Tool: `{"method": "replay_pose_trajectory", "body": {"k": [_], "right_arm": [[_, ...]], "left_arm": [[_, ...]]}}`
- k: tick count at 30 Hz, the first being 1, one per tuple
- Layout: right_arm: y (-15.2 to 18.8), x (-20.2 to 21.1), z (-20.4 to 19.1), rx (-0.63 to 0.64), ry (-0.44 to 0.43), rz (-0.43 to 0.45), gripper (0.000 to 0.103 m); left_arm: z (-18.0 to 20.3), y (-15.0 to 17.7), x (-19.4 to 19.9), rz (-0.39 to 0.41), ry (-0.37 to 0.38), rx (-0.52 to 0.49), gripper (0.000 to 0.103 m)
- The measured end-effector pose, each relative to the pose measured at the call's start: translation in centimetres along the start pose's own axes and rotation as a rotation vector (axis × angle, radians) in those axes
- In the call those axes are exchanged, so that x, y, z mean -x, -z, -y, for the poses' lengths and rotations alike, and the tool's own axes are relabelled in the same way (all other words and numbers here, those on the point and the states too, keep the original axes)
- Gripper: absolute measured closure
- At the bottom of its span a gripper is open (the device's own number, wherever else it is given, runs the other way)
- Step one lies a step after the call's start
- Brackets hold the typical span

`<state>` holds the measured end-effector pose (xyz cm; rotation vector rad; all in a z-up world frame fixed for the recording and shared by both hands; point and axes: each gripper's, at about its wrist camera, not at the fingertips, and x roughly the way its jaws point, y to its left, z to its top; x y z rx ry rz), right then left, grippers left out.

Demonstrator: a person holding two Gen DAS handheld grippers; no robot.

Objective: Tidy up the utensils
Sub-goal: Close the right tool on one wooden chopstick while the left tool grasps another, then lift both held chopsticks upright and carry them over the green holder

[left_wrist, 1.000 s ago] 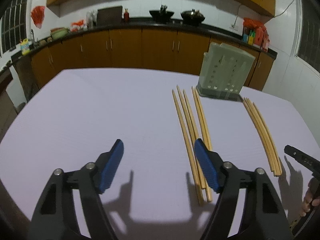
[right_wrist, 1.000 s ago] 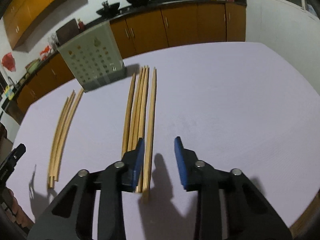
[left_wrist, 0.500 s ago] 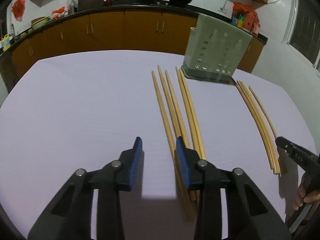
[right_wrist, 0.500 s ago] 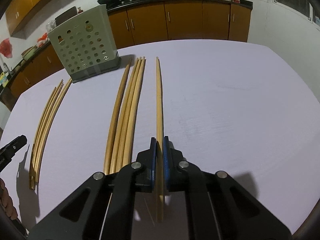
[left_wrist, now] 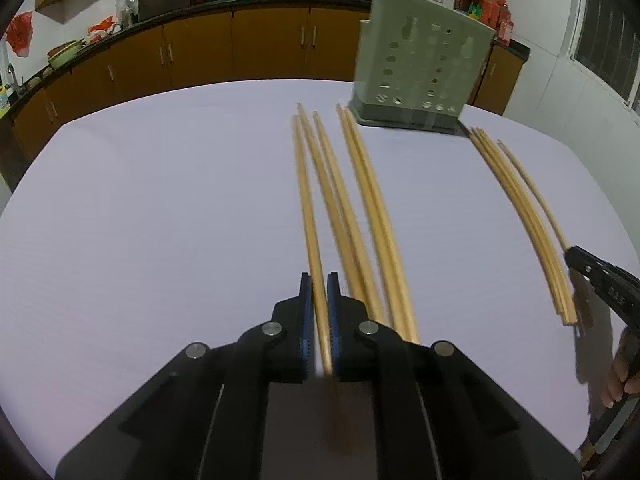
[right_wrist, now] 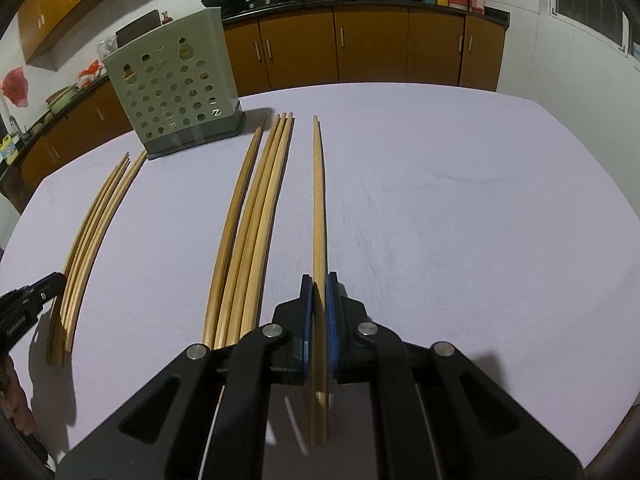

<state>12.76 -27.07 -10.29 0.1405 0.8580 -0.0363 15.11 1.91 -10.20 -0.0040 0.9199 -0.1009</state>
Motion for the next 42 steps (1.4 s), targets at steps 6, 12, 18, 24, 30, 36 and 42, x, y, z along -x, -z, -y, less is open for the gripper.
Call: {"method": "replay_pose_trajectory", "body": {"k": [6, 12, 18, 24, 30, 36, 42], "right_arm": [[-0.9, -0.7, 0.5, 0.001, 0.017, 0.009, 0.095], [-0.9, -0.9, 1.3, -0.021, 0.014, 0.008, 0.095], [-0.3, -0.4, 1.4, -0.017, 0.008, 0.008, 0.095], [-1.2, 1.6, 1.6, -0.015, 0.008, 0.076, 0.096], [-4.8, 7.2, 1.7, 0.014, 0.022, 0.283, 0.096], [-7.7, 9.9, 1.4, 0.020, 0.012, 0.396, 0.096], [-10.1, 10.5, 0.8, 0.012, -0.003, 0.442, 0.096]], "left_arm": [[-2.6, -1.4, -1.0, 0.013, -0.052, 0.022, 0.095], [-3.0, -1.0, -0.5, 0.019, -0.048, 0.016, 0.093], [-2.8, 0.0, 0.1, 0.027, -0.046, 0.015, 0.095], [-2.8, -0.7, 1.9, 0.066, -0.048, -0.008, 0.095], [-3.8, -4.5, 8.3, 0.274, -0.048, 0.005, 0.095], [-4.5, -8.2, 12.0, 0.417, -0.048, 0.021, 0.095], [-4.7, -10.9, 12.9, 0.455, -0.021, 0.024, 0.096]]}}
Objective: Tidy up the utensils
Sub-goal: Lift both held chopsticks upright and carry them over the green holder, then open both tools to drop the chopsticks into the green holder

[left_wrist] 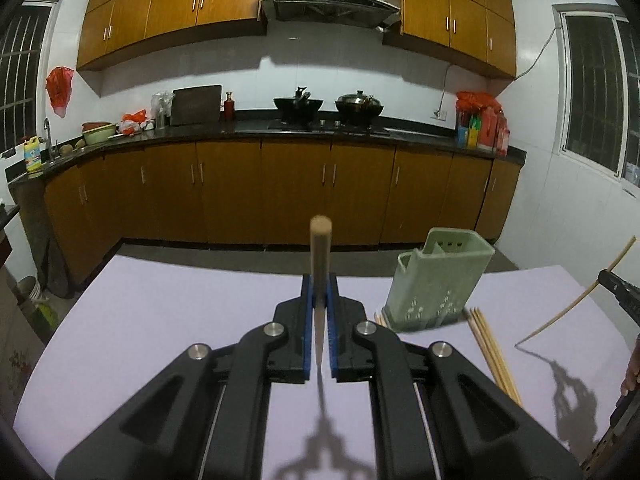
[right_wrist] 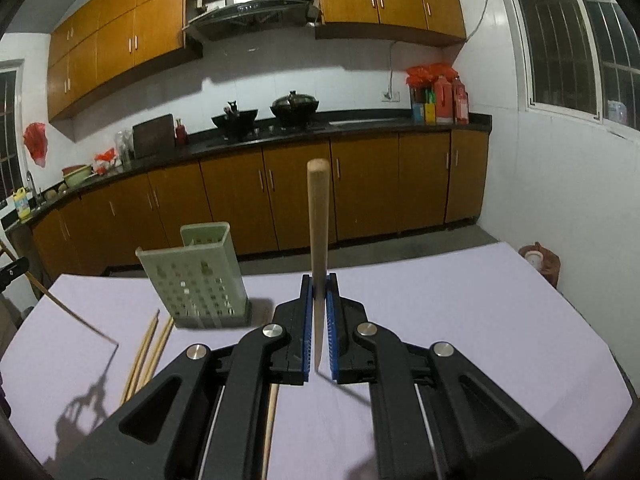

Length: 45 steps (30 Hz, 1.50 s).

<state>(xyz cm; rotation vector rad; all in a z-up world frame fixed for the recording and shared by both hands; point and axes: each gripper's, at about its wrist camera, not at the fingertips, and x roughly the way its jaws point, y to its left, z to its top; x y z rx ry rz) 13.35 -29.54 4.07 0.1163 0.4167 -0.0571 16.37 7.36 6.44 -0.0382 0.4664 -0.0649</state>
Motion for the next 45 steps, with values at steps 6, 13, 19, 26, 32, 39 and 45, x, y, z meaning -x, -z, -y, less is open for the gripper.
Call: {"method": "replay_pose_trajectory", "body": {"k": [6, 13, 19, 26, 32, 39, 45], "right_arm": [[-5.2, 1.7, -1.1, -0.011, -0.047, 0.140, 0.096], [-10.5, 2.6, -4.6, -0.009, -0.184, 0.263, 0.096], [-9.8, -2.1, -7.3, 0.029, -0.221, 0.178, 0.096], [-7.6, -7.0, -7.6, 0.001, -0.226, 0.030, 0.096], [-7.3, -7.2, -7.3, -0.025, -0.244, -0.002, 0.082], [-8.1, -5.2, -7.1, -0.022, -0.237, 0.053, 0.069], [-8.4, -0.2, -4.9, -0.050, -0.205, 0.165, 0.069]], "left_arm": [[0.5, -5.2, 1.3, 0.100, 0.040, 0.013, 0.096], [4.6, -11.7, 3.1, 0.295, 0.122, 0.015, 0.096], [8.5, -11.9, -1.2, 0.282, 0.183, 0.009, 0.096], [10.3, -8.7, -7.4, 0.137, 0.205, 0.004, 0.096], [9.8, -7.6, -9.2, 0.082, 0.212, 0.024, 0.086], [8.5, -8.0, -7.6, 0.118, 0.217, 0.058, 0.071], [6.4, -7.6, -3.2, 0.194, 0.212, 0.116, 0.061]]}}
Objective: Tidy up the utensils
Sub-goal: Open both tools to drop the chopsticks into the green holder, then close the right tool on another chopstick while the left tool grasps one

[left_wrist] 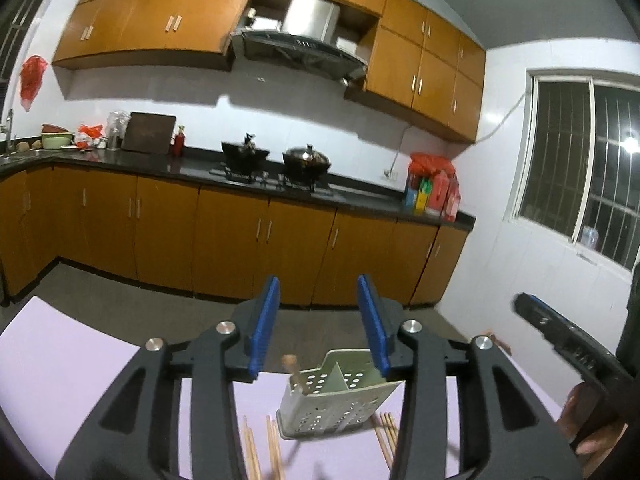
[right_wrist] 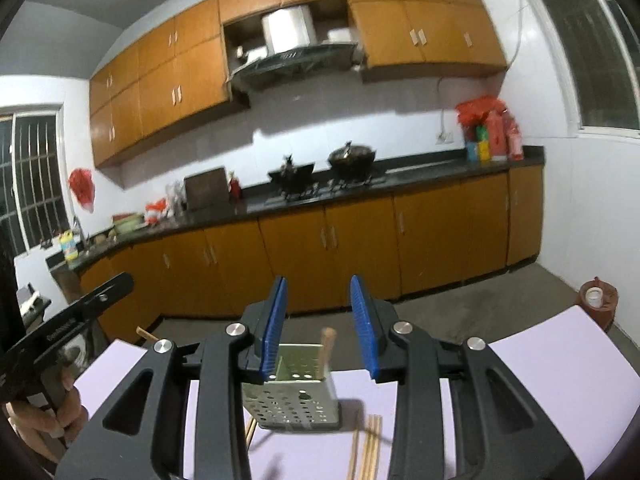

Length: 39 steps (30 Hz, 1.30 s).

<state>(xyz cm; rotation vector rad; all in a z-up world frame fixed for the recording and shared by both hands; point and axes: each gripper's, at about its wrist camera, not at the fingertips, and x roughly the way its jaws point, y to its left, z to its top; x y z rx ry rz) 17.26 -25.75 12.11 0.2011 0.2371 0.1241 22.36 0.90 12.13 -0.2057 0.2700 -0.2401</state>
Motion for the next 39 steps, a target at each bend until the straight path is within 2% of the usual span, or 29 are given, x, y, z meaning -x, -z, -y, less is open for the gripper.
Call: {"method": "replay_pose_trajectory", "body": {"k": [3, 6, 7, 8, 10, 12, 14, 17, 22, 31, 33, 35, 39], "right_arm": [[1.1, 1.8, 1.7, -0.030, 0.046, -0.011, 0.068], [4.7, 1.6, 3.5, -0.030, 0.110, -0.127, 0.068], [6.1, 1.1, 4.1, -0.030, 0.122, -0.180, 0.068], [8.7, 0.2, 4.8, -0.033, 0.129, -0.271, 0.069], [12.6, -1.1, 6.0, -0.061, 0.126, -0.410, 0.081], [16.3, -1.9, 6.6, -0.093, 0.097, -0.527, 0.086], [19.0, -2.3, 6.4, -0.097, 0.079, -0.601, 0.088], [20.7, -2.6, 5.4, -0.083, 0.057, -0.640, 0.089], [21.7, -3.0, 4.3, -0.049, 0.065, -0.658, 0.092], [21.9, -2.9, 4.3, 0.018, 0.094, -0.660, 0.095], [21.7, -2.7, 4.6, 0.031, 0.137, -0.653, 0.095], [21.6, -2.6, 5.4, 0.018, 0.180, -0.638, 0.095], [21.5, -2.3, 6.5, -0.019, 0.191, -0.629, 0.095]], "left_arm": [[-1.4, 0.8, 2.9, 0.025, -0.025, 0.031, 0.060], [-2.8, 3.1, 4.7, -0.019, -0.092, 0.027, 0.059], [-3.3, 4.1, 4.8, -0.049, -0.116, 0.018, 0.059], [-3.7, 5.3, 4.8, -0.084, -0.140, 0.009, 0.059], [-4.9, 8.3, 4.4, -0.181, -0.177, 0.005, 0.059], [-6.3, 11.4, 3.7, -0.283, -0.193, 0.026, 0.060], [-7.4, 14.5, 3.1, -0.383, -0.187, 0.071, 0.068], [-8.0, 17.4, 2.7, -0.461, -0.172, 0.095, 0.071], [-7.7, 20.1, 2.7, -0.502, -0.148, 0.078, 0.072], [-5.7, 20.6, 0.7, -0.558, -0.098, 0.039, 0.075], [-5.5, 20.8, 0.6, -0.570, -0.090, 0.034, 0.077], [-5.4, 21.0, 0.5, -0.579, -0.084, 0.033, 0.079], [-5.0, 21.4, 0.2, -0.602, -0.083, 0.008, 0.083]]}}
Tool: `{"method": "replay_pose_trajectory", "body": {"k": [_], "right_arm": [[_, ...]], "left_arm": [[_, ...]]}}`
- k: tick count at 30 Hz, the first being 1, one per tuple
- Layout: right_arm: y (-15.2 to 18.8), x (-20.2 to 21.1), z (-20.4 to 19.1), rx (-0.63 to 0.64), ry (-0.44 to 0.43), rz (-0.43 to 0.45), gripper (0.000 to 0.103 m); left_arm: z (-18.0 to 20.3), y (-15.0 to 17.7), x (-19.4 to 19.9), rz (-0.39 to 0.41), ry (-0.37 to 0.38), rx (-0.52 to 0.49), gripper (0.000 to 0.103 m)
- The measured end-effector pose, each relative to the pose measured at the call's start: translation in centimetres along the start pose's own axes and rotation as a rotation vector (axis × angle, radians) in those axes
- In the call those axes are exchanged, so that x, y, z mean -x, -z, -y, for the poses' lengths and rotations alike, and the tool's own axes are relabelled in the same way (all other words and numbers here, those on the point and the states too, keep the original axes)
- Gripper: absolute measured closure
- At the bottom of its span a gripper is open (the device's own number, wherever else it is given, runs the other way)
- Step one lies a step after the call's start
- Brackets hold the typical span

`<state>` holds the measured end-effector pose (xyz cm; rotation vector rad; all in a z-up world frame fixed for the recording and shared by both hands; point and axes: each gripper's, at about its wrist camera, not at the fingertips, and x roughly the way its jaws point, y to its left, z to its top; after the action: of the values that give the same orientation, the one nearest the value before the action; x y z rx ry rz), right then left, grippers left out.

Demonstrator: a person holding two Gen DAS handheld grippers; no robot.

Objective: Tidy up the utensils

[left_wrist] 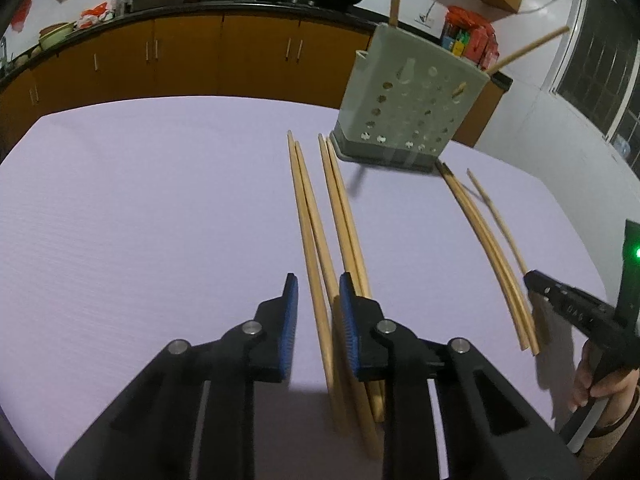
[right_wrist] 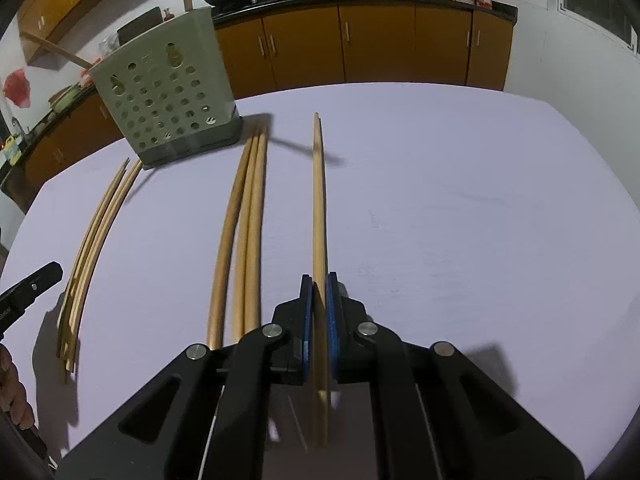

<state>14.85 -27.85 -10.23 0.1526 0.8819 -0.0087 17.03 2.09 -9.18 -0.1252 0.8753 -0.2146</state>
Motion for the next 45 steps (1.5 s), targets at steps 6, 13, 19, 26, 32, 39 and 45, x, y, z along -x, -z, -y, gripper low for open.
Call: {"method": "replay_pose_trajectory", "body": {"k": [6, 13, 19, 26, 32, 39, 45], "right_arm": [[0.2, 0.0, 0.0, 0.010, 0.004, 0.008, 0.095], [0.4, 0.3, 0.0, 0.005, -0.013, 0.001, 0.095], [0.4, 0.1, -0.1, 0.024, 0.006, 0.014, 0.095], [0.3, 0.0, 1.1, -0.003, 0.019, 0.032, 0.095], [0.4, 0.1, 1.0, 0.006, 0.018, 0.033, 0.095], [0.3, 0.0, 0.8, 0.018, 0.033, 0.032, 0.094], [0.3, 0.0, 0.7, 0.019, 0.033, 0.030, 0.094]], "left_arm": [[0.6, 0.5, -1.2, -0.050, -0.042, -0.039, 0.089], [1.2, 0.3, -1.5, -0.044, -0.080, -0.067, 0.089], [0.5, 0.1, -1.4, -0.033, -0.117, -0.059, 0.095], [-2.5, 0.3, -0.6, -0.022, -0.155, -0.015, 0.095], [-2.7, 0.5, -0.5, -0.007, -0.148, -0.006, 0.094], [-2.8, 0.5, -0.5, -0.005, -0.137, 0.015, 0.094], [-2.8, 0.5, -0.5, -0.004, -0.132, 0.020, 0.094]]}}
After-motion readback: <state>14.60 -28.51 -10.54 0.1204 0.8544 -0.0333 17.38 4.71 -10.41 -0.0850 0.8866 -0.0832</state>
